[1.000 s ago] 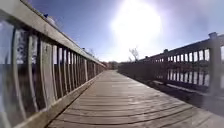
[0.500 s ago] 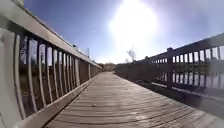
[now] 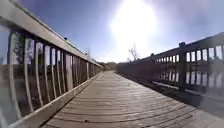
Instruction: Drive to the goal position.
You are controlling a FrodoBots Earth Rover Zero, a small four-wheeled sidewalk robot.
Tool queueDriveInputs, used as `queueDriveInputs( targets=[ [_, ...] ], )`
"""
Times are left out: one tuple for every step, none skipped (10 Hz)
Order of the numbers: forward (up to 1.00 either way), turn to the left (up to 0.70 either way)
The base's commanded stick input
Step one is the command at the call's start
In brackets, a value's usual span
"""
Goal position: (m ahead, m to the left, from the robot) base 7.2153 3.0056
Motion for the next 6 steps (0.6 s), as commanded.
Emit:
queueDriveInputs(
  targets=[
    [1.0,0.07],
    [1.0,0.03],
    [1.0,0.04],
    [1.0,0.07],
    [1.0,0.1],
    [1.0,0.09]
  ],
)
